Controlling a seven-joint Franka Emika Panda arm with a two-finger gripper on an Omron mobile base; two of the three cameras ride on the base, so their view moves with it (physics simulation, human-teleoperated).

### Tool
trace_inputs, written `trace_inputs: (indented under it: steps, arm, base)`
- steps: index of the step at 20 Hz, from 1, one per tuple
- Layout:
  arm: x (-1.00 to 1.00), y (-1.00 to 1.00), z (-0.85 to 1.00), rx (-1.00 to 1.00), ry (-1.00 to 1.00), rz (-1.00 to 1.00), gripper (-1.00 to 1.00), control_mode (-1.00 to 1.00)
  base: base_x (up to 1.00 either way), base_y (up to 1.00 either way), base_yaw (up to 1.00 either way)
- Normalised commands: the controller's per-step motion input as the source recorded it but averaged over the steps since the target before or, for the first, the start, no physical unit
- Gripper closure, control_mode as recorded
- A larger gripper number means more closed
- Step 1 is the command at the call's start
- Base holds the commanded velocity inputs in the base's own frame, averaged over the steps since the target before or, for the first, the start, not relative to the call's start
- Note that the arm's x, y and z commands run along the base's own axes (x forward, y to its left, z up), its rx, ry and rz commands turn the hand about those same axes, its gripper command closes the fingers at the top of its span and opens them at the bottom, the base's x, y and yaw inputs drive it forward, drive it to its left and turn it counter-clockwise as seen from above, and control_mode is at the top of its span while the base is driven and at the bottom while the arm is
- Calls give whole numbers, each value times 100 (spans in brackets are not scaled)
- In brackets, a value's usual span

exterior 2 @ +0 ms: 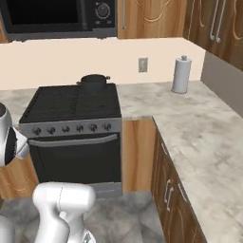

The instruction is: Move the pot and pan from the stove into the sink.

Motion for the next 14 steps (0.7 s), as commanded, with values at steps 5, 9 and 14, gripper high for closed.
trace_inputs:
  steps: [5,9,14]
  arm:
    - [0,0,0,0,0,0,-100,100]
    - [0,0,0,0,0,0,-100,100]
    - [0,0,0,0,0,0,-100,100]
  base:
    - [-6,0,41]
    - [0,0,8]
    - [36,-36,1]
